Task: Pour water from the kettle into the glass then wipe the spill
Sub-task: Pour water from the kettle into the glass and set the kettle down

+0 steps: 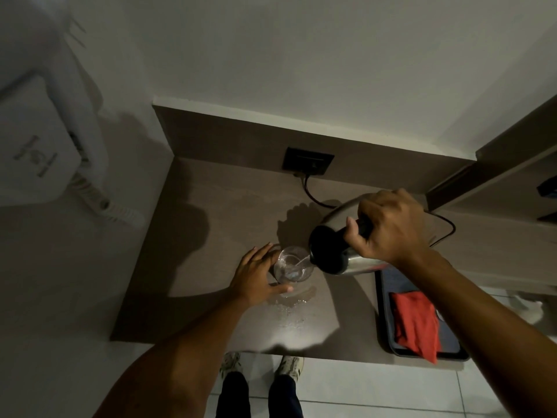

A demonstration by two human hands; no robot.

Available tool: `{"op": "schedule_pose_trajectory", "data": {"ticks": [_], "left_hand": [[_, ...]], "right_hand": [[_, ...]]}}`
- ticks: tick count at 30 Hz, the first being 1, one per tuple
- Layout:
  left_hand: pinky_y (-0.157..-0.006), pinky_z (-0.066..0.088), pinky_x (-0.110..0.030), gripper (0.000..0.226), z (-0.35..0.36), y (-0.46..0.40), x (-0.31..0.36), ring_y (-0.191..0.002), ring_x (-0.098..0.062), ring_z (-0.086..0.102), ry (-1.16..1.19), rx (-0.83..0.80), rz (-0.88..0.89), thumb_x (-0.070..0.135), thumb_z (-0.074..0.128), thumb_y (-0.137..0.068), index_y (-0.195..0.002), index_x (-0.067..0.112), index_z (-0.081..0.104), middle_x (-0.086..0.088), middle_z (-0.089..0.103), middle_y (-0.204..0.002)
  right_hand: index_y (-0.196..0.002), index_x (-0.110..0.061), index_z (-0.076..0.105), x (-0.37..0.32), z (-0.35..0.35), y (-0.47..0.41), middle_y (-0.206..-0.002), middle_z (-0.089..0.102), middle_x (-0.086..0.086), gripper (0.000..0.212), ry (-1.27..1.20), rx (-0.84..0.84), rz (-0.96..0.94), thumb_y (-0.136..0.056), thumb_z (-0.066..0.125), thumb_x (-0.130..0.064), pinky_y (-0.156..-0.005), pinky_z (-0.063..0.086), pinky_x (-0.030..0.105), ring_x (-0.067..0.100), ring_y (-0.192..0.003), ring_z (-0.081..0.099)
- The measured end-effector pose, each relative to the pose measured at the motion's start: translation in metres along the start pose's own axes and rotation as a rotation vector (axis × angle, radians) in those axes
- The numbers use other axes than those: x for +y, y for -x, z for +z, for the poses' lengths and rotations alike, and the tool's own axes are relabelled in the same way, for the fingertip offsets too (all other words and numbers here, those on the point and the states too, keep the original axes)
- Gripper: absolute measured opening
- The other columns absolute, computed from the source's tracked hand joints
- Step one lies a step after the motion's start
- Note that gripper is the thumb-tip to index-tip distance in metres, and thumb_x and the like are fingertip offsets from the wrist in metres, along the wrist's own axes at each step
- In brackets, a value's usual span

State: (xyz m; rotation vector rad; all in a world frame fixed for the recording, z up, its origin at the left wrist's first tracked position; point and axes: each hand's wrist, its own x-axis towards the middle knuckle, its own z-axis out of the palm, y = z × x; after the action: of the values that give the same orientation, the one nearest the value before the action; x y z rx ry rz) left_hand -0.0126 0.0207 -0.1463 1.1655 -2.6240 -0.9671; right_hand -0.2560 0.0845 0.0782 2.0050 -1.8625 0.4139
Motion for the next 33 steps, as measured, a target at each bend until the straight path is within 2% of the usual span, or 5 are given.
{"op": "schedule_pose_trajectory", "data": {"ticks": [7,10,21,26,33], "left_hand": [[-0.116,0.003,-0.028,0.11,0.001,0.001,-0.001,-0.148,-0.017,0.015,0.007,-0.006,-0.022,0.091,0.052,-0.058,-0.149,0.031,0.032,0.005,0.027,-0.16],[-0.118,0.001,-0.028,0.109,0.002,-0.001,-0.002,-0.148,-0.011,0.013,-0.02,-0.018,0.006,0.09,0.052,-0.062,-0.15,0.03,0.031,0.006,0.026,-0.161],[-0.117,-0.004,-0.024,0.106,0.002,-0.001,-0.003,-0.148,-0.006,0.012,-0.025,-0.008,0.024,0.087,0.054,-0.065,-0.149,0.027,0.032,0.006,0.024,-0.162],[-0.116,-0.003,-0.025,0.106,0.001,-0.001,-0.002,-0.14,0.004,0.006,0.008,0.006,0.029,0.086,0.056,-0.063,-0.149,0.029,0.032,0.006,0.026,-0.161],[-0.12,0.008,-0.032,0.111,0.002,0.0,-0.003,-0.148,-0.013,0.015,0.009,-0.016,0.011,0.093,0.047,-0.06,-0.149,0.028,0.032,0.005,0.025,-0.161]], "right_hand": [[-0.055,-0.017,0.048,-0.004,-0.004,-0.008,-0.053,0.051,0.003,0.049,0.059,-0.01,-0.056,-0.091,0.037,-0.048,-0.057,0.03,0.031,0.024,-0.048,0.047],[-0.055,-0.018,0.047,-0.005,-0.006,-0.013,-0.052,0.05,0.001,0.053,0.076,-0.03,-0.084,-0.093,0.032,-0.052,-0.058,0.024,0.029,0.022,-0.047,0.043],[-0.056,-0.019,0.043,-0.01,-0.018,-0.028,-0.052,0.049,0.001,0.053,0.103,-0.101,-0.154,-0.093,0.029,-0.055,-0.059,0.029,0.031,0.021,-0.048,0.043],[-0.056,-0.017,0.045,-0.009,-0.022,-0.033,-0.052,0.05,0.002,0.055,0.131,-0.132,-0.176,-0.093,0.028,-0.055,-0.059,0.03,0.031,0.023,-0.048,0.044],[-0.056,-0.016,0.044,-0.013,-0.029,-0.035,-0.051,0.046,0.001,0.057,0.139,-0.165,-0.21,-0.094,0.026,-0.054,-0.06,0.027,0.03,0.021,-0.047,0.039]]}}
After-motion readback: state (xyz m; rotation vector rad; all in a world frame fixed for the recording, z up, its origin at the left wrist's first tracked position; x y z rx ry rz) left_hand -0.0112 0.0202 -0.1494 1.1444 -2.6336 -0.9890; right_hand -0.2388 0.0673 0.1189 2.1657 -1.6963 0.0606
